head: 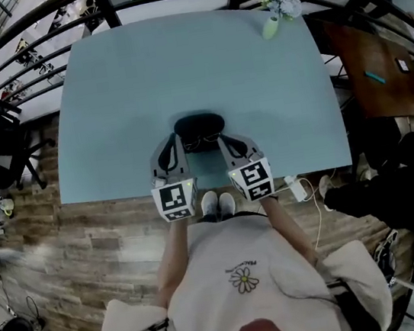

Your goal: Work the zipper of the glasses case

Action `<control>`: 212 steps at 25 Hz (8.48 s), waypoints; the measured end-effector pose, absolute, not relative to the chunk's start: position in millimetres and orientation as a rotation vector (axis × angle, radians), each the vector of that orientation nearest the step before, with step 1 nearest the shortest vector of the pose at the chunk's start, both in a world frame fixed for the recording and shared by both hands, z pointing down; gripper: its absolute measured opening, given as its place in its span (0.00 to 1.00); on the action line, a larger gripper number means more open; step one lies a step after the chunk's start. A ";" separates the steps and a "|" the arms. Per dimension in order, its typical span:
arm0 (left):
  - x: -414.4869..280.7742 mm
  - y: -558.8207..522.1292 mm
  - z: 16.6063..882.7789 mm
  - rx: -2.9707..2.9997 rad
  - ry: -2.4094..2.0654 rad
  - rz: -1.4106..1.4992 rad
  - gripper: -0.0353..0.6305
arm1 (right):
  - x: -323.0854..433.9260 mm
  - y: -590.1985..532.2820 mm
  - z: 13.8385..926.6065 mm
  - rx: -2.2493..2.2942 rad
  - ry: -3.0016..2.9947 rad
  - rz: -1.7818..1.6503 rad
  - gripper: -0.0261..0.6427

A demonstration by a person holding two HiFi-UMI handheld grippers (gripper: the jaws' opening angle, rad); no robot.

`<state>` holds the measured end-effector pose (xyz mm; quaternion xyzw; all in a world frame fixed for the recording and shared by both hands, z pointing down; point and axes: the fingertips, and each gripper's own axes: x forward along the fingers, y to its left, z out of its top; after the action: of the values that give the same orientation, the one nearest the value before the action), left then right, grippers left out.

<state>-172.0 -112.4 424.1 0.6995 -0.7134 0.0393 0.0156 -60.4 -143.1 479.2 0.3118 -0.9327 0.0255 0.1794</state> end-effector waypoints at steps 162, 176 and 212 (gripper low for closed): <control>-48.2 -199.2 568.1 2.393 -1.022 0.971 0.07 | -43.7 -107.5 610.9 0.036 -2.068 -0.157 0.05; -40.2 -194.2 567.1 2.381 -1.049 1.073 0.07 | 3.1 -135.5 606.5 0.173 -1.918 -0.334 0.05; -42.7 -225.4 567.2 2.434 -0.971 0.979 0.07 | -2.5 -194.4 609.7 0.949 -2.045 0.262 0.05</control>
<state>-42.7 -225.4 567.2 0.8572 -0.3420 0.3447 0.1715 -2.5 -194.4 609.7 0.3791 -0.8168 0.1046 0.4222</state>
